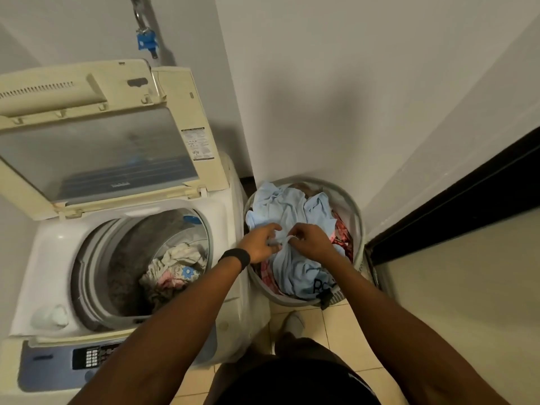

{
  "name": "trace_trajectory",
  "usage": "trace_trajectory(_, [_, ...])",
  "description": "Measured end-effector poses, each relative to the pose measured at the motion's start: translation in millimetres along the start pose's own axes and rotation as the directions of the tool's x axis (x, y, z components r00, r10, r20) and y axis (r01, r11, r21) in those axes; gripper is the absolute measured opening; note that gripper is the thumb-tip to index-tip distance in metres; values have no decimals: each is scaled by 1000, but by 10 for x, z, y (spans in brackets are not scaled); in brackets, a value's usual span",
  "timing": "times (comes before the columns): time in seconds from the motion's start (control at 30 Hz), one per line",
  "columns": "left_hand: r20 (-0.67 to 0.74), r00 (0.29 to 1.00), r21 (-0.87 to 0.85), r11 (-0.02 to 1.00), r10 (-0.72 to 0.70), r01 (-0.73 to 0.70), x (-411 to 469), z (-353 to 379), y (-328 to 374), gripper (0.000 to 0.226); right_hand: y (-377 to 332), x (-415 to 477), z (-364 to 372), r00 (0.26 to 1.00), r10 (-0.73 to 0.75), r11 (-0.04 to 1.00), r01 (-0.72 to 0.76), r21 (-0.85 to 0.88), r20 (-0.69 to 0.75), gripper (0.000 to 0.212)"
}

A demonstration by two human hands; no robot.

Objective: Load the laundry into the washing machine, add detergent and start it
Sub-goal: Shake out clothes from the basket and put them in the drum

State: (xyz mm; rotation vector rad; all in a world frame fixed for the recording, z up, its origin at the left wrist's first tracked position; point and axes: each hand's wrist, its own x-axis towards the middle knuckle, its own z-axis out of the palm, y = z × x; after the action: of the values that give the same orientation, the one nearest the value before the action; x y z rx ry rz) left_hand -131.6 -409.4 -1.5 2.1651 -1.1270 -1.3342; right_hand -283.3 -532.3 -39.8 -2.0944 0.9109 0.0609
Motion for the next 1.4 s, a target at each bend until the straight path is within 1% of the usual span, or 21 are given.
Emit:
trace_trajectory(0.1, [-6, 1000, 9, 1000, 29, -29, 3, -39, 83, 45, -160, -29, -156, 991, 6, 976, 24, 215, -135, 13])
trace_trajectory(0.17, [-62, 996, 1, 998, 65, -65, 10, -81, 114, 14, -292, -66, -254, 975, 5, 947, 67, 314, -224, 14])
trace_trajectory(0.27, [-182, 973, -44, 988, 139, -149, 41, -172, 192, 33, -408, -97, -374, 937, 36, 899, 121, 420, -348, 15])
trace_trajectory(0.4, [-368, 903, -92, 958, 221, -271, 42, -253, 244, 35, -398, -129, -494, 895, 98, 915, 90, 393, -434, 17])
trace_trajectory(0.5, [-421, 861, -101, 929, 285, -357, 0, -305, 292, 35, -479, -198, -581, 873, 119, 941, 54, 335, -474, 22])
trace_trajectory(0.63, [-463, 841, -182, 899, 279, -398, 13, -472, 391, 26, -568, -296, -619, 823, 143, 943, 55, 327, -550, 25])
trace_trajectory(0.7, [-429, 843, -237, 860, 324, -451, -28, -529, 436, 23, -520, -383, -567, 835, 204, 910, 31, 414, -511, 26])
trace_trajectory(0.73, [-390, 858, -275, 847, 335, -455, -47, -515, 447, 22, -475, -434, -512, 857, 244, 876, 7, 482, -455, 27])
trace_trajectory(0.8, [-259, 917, -336, 862, 302, -379, -39, -403, 403, 35, -357, -517, -370, 893, 356, 803, -143, 579, -273, 38])
trace_trajectory(0.83, [-167, 942, -301, 895, 290, -329, -23, -324, 346, 42, -288, -539, -291, 888, 419, 767, -236, 596, -188, 44])
trace_trajectory(0.87, [-68, 950, -185, 932, 305, -312, -25, -242, 288, 45, -248, -560, -231, 878, 462, 728, -296, 618, -123, 44])
trace_trajectory(0.93, [86, 937, 26, 940, 338, -341, -43, -132, 182, 42, -264, -615, -177, 866, 500, 668, -377, 641, -12, 34])
trace_trajectory(0.97, [122, 929, 48, 933, 348, -356, -67, -106, 144, 41, -319, -645, -179, 862, 507, 661, -411, 628, 31, 31])
trace_trajectory(1.03, [144, 916, 58, 920, 375, -387, -61, -93, 47, 43, -323, -633, -160, 851, 524, 716, -436, 545, -8, 24])
trace_trajectory(1.1, [199, 904, 77, 914, 378, -399, -68, -118, -20, 42, -210, -539, -123, 836, 528, 795, -423, 435, -151, 18])
trace_trajectory(1.13, [235, 897, 94, 910, 374, -404, -76, -137, -32, 42, -147, -482, -116, 816, 534, 817, -430, 385, -221, 23])
trace_trajectory(1.2, [284, 892, 132, 908, 351, -399, -76, -158, -56, 40, -34, -360, -71, 780, 559, 820, -471, 324, -280, 47])
trace_trajectory(1.27, [315, 888, 135, 911, 335, -391, -91, -165, -97, 39, 33, -271, 2, 755, 601, 786, -497, 368, -264, 73])
trace_trajectory(1.3, [331, 885, 138, 910, 329, -390, -87, -162, -125, 37, 29, -250, 34, 750, 611, 771, -491, 405, -254, 79])
trace_trajectory(1.33, [338, 889, 152, 914, 309, -376, -86, -167, -138, 30, 42, -206, 63, 747, 613, 763, -476, 438, -256, 75])
trace_trajectory(1.4, [316, 902, 150, 923, 294, -353, -76, -186, -145, 14, 8, -135, 73, 742, 590, 778, -416, 471, -319, 44])
